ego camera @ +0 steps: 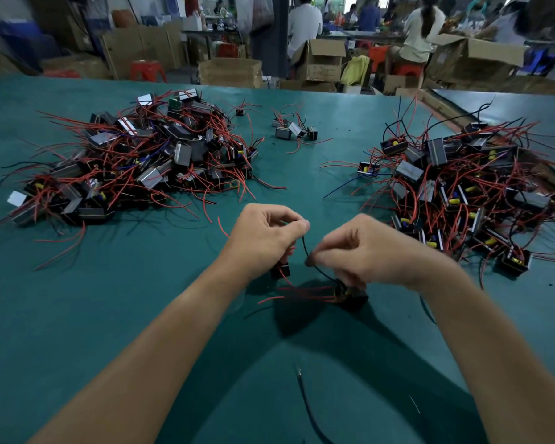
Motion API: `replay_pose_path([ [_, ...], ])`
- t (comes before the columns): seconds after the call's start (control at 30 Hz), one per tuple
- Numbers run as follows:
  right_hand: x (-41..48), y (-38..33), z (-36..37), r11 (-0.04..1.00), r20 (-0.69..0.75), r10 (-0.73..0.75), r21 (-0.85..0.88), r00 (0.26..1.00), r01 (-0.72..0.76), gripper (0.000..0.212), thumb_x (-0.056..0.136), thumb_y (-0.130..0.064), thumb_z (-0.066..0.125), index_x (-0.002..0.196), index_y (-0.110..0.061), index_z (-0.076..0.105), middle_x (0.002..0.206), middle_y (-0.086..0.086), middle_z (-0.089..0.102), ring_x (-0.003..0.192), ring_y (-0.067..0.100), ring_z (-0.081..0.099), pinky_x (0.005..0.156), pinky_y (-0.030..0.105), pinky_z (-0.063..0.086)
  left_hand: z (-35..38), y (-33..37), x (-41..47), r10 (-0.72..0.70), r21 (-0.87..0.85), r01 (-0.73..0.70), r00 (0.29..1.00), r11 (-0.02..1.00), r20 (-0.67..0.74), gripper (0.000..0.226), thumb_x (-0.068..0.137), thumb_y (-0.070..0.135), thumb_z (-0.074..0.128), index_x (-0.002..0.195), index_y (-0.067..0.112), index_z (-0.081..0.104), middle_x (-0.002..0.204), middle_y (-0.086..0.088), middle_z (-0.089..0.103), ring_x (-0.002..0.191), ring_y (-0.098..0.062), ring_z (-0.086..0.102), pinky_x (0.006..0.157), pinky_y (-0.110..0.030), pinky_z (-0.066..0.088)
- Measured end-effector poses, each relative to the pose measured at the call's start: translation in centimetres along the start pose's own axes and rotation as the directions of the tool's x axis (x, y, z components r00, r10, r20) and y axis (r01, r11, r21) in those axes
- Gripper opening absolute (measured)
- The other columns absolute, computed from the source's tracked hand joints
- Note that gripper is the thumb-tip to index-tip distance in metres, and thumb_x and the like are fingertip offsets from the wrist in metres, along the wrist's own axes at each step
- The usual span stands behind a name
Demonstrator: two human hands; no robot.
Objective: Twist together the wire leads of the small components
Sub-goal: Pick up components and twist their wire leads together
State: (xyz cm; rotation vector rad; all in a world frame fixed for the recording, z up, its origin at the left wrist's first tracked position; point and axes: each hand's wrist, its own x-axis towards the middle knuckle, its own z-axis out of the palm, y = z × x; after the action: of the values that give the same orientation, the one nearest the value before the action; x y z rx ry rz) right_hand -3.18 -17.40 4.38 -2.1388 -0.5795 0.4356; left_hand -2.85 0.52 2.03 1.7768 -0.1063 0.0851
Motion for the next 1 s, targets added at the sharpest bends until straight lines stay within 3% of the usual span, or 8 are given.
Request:
replay_pose_path([
  [0.07,0.4,0.0,1.2,0.986,-0.003,-0.013,-0.165,1.000,0.013,0.013,0.090,-0.021,0.065,0.094,-0.024,0.077,0.042,-0.003,0.055,0.036,0.007,0.043,0.042,0.017,0.037,-0.1,0.2,0.1,-0.037,-0.065,0.036,0.999,0.997,-0.012,0.016,0.091,0.008,0.064,0.075,0.006,0.065,0.045,0.001,0.051,0.037,-0.011,0.042,0.041,-0.018,0.039],
  [0.17,0.8,-0.4,2.4,0.944,-0.055,-0.094,-0.322,0.994,0.072,0.015,0.084,-0.037,0.068,0.096,-0.035,0.076,0.042,-0.002,0.043,0.039,0.010,0.033,0.043,0.019,0.029,0.0,0.3,0.2,-0.049,-0.101,0.046,0.999,0.994,-0.020,0.016,0.090,0.005,0.063,0.074,0.005,0.064,0.048,-0.001,0.053,0.035,-0.013,0.043,0.041,-0.018,0.039],
  [0.33,1.2,-0.6,3.3,0.898,-0.153,-0.079,-0.440,0.985,0.004,0.017,0.077,-0.053,0.070,0.088,-0.041,0.075,0.046,-0.010,0.053,0.048,0.006,0.049,0.045,0.013,0.031,-0.2,0.3,0.2,-0.063,-0.146,0.055,0.997,0.988,-0.053,0.019,0.087,0.003,0.066,0.068,0.008,0.066,0.050,-0.001,0.056,0.035,-0.012,0.044,0.041,-0.018,0.038],
  [0.47,1.6,-0.8,4.7,0.834,-0.159,-0.081,-0.552,0.984,-0.021,0.021,0.078,-0.054,0.069,0.098,-0.047,0.071,0.064,-0.011,0.054,0.065,0.010,0.046,0.064,0.026,0.038,-0.5,0.5,0.0,-0.077,-0.156,0.068,0.996,0.985,-0.049,0.019,0.087,0.003,0.067,0.069,0.008,0.066,0.051,-0.003,0.057,0.036,-0.012,0.044,0.040,-0.018,0.039],
  [0.6,1.2,-0.7,3.5,0.918,-0.078,-0.111,-0.391,0.991,0.072,0.005,0.077,-0.031,0.073,0.079,-0.035,0.075,0.049,-0.014,0.053,0.049,0.004,0.048,0.050,0.012,0.032,-0.4,0.7,0.1,-0.124,-0.214,0.119,0.992,0.970,-0.010,0.011,0.092,0.005,0.062,0.081,0.006,0.059,0.050,-0.002,0.060,0.035,-0.012,0.047,0.041,-0.018,0.042],
  [0.7,0.8,-0.3,1.8,0.973,-0.072,-0.124,-0.203,0.990,0.108,0.016,0.082,-0.017,0.071,0.066,-0.019,0.068,0.049,-0.008,0.050,0.044,0.004,0.039,0.048,0.018,0.033,-0.5,1.0,0.2,-0.157,-0.309,0.171,0.985,0.936,0.070,0.015,0.097,0.008,0.053,0.083,0.012,0.048,0.056,-0.006,0.066,0.041,-0.014,0.056,0.047,-0.021,0.048],
  [0.87,1.3,0.4,0.7,0.989,-0.269,-0.124,-0.107,0.955,0.099,0.028,0.090,-0.022,0.069,0.067,-0.005,0.066,0.051,0.001,0.047,0.046,0.009,0.034,0.046,0.026,0.028,-1.0,1.0,0.1,-0.138,-0.290,0.194,0.969,0.937,0.204,0.015,0.081,0.015,0.050,0.075,0.011,0.063,0.078,-0.010,0.072,0.065,-0.022,0.068,0.065,-0.025,0.053],
  [1.0,1.6,0.7,0.5,0.990,-0.374,-0.141,-0.036,0.917,0.138,0.011,0.085,-0.010,0.073,0.075,-0.007,0.067,0.059,-0.002,0.058,0.053,0.009,0.046,0.055,0.029,0.040,-1.3,0.3,-0.4,0.007,-0.182,0.026,0.985,0.983,0.173,0.017,0.084,-0.009,0.062,0.079,0.007,0.067,0.071,-0.006,0.070,0.059,-0.016,0.065,0.064,-0.026,0.054],
])
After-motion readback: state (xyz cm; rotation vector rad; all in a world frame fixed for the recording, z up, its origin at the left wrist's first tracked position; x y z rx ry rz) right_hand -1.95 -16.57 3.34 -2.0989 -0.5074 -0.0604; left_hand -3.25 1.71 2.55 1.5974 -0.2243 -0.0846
